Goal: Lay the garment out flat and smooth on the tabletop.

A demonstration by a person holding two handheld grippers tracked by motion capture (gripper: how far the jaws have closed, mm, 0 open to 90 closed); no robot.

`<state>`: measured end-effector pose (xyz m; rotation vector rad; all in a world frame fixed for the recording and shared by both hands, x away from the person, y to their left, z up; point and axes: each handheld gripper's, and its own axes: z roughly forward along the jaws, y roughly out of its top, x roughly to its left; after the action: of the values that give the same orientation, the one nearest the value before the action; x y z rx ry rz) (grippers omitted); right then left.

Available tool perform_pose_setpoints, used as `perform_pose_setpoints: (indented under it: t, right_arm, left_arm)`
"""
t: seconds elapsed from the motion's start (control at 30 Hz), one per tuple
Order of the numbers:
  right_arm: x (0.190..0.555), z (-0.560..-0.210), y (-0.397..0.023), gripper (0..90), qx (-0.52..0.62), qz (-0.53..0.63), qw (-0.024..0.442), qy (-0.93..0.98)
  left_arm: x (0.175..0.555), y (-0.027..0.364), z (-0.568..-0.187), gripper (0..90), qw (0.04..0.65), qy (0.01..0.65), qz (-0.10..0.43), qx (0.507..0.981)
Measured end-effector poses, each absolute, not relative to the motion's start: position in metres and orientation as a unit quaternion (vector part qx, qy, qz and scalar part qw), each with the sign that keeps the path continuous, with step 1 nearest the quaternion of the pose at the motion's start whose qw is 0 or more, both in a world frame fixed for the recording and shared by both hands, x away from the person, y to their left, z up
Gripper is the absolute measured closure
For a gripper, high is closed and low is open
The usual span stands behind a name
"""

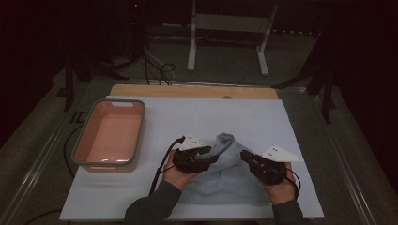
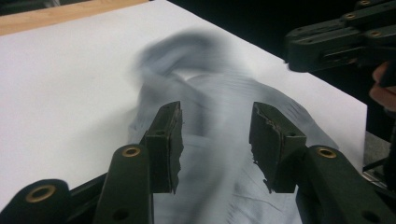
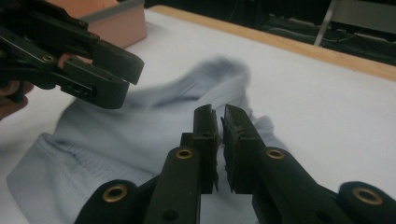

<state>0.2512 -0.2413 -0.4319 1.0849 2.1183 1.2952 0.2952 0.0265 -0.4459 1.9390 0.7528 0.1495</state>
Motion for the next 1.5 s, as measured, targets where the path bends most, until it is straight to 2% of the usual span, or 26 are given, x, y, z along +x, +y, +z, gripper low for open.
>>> perform_pose_setpoints:
  t: [0.23, 0.33, 0.37, 0.4, 0.57, 0.6, 0.63, 0.7, 0.87, 1.17, 1.4, 1.43, 1.47, 1.5]
  right_arm:
    - [0.253, -0.435, -0.248, 83.6, 0.402, 0.467, 0.200, 0.762]
    - [0.254, -0.436, -0.247, 78.7, 0.401, 0.464, 0.199, 0.765]
    - [0.255, -0.437, -0.246, 73.2, 0.399, 0.461, 0.200, 0.767]
    - [0.255, -0.438, -0.246, 63.2, 0.402, 0.454, 0.205, 0.768]
    - [0.261, -0.442, -0.250, 46.4, 0.418, 0.439, 0.208, 0.768]
    - [0.263, -0.444, -0.253, 46.4, 0.424, 0.435, 0.209, 0.766]
    - [0.266, -0.447, -0.256, 41.1, 0.432, 0.427, 0.210, 0.766]
    - [0.270, -0.451, -0.261, 37.7, 0.447, 0.415, 0.211, 0.764]
    - [0.283, -0.464, -0.274, 33.8, 0.485, 0.395, 0.204, 0.753]
    - [0.300, -0.480, -0.277, 34.5, 0.516, 0.365, 0.189, 0.752]
    - [0.306, -0.488, -0.272, 46.1, 0.529, 0.345, 0.164, 0.758]
    - [0.306, -0.488, -0.271, 50.2, 0.528, 0.341, 0.164, 0.760]
    - [0.306, -0.488, -0.270, 58.1, 0.525, 0.340, 0.162, 0.763]
    - [0.306, -0.488, -0.270, 58.1, 0.525, 0.340, 0.162, 0.763]
  left_arm:
    - [0.304, 0.025, -0.449, 53.5, 0.491, 0.325, 0.072, 0.805]
    - [0.306, 0.028, -0.449, 51.5, 0.487, 0.331, 0.078, 0.804]
    - [0.308, 0.032, -0.448, 51.5, 0.485, 0.337, 0.086, 0.803]
    - [0.309, 0.034, -0.448, 49.6, 0.484, 0.341, 0.089, 0.801]
    - [0.315, 0.047, -0.448, 44.4, 0.476, 0.363, 0.105, 0.794]
    - [0.315, 0.047, -0.448, 42.5, 0.476, 0.363, 0.105, 0.794]
    - [0.316, 0.052, -0.450, 41.9, 0.472, 0.372, 0.108, 0.792]
    - [0.316, 0.055, -0.452, 40.3, 0.471, 0.377, 0.110, 0.790]
    - [0.316, 0.061, -0.457, 34.7, 0.467, 0.386, 0.114, 0.787]
    - [0.315, 0.068, -0.462, 29.1, 0.466, 0.398, 0.114, 0.782]
    - [0.314, 0.068, -0.461, 28.4, 0.467, 0.398, 0.113, 0.782]
    - [0.314, 0.068, -0.461, 28.4, 0.466, 0.397, 0.112, 0.782]
    - [0.314, 0.067, -0.461, 28.5, 0.467, 0.398, 0.111, 0.782]
    - [0.314, 0.067, -0.461, 28.5, 0.467, 0.398, 0.111, 0.782]
